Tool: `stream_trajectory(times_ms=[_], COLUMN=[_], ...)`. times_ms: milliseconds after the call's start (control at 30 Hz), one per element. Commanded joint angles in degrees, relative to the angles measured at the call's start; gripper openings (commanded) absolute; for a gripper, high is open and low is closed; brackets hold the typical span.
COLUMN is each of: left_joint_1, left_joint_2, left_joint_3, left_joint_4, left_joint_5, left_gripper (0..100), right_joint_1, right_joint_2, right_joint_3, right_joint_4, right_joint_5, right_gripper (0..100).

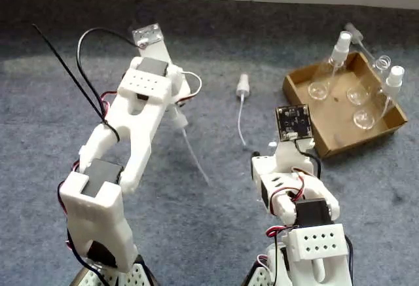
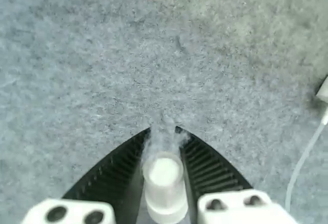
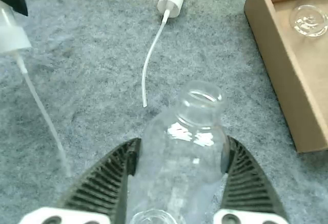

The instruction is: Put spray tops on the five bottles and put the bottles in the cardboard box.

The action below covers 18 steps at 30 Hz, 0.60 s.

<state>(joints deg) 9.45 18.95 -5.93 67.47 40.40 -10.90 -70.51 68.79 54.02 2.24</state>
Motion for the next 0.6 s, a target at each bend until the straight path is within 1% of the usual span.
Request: stream_trajectory(times_ms=[0, 167, 267, 367, 433, 567], left_joint_1=[-1.10, -1.10, -1.36, -3.56, -5.32, -6.90], left_joint_2=[-4.00, -0.92, 3.38, 8.66, 11.30, 12.26], left_joint_3=[-2.24, -0.40, 0.04, -0.48, -0.48, -2.07], left_joint_4=[0.00, -0.79, -5.71, -9.85, -11.78, -11.96], left_joint_5=[-8.18, -11.87, -13.45, -15.30, -17.14, -18.20], left_gripper=[1, 1, 1, 1, 1, 1], right_joint_1=[0.40, 0.40, 0.40, 0.40, 0.40, 0.40], right_joint_2=[-0.84, -0.84, -0.84, -0.84, -0.84, -0.84], right_joint_3=[-0.40, -0.40, -0.31, 1.45, 1.98, 3.47], right_joint_4=[-1.45, -1.45, -1.45, -1.71, -3.65, -4.70], right_joint_5=[-0.18, -0.18, -0.18, -0.18, -0.18, -0.18], right_gripper=[14.2, 14.2, 14.2, 14.2, 14.2, 14.2])
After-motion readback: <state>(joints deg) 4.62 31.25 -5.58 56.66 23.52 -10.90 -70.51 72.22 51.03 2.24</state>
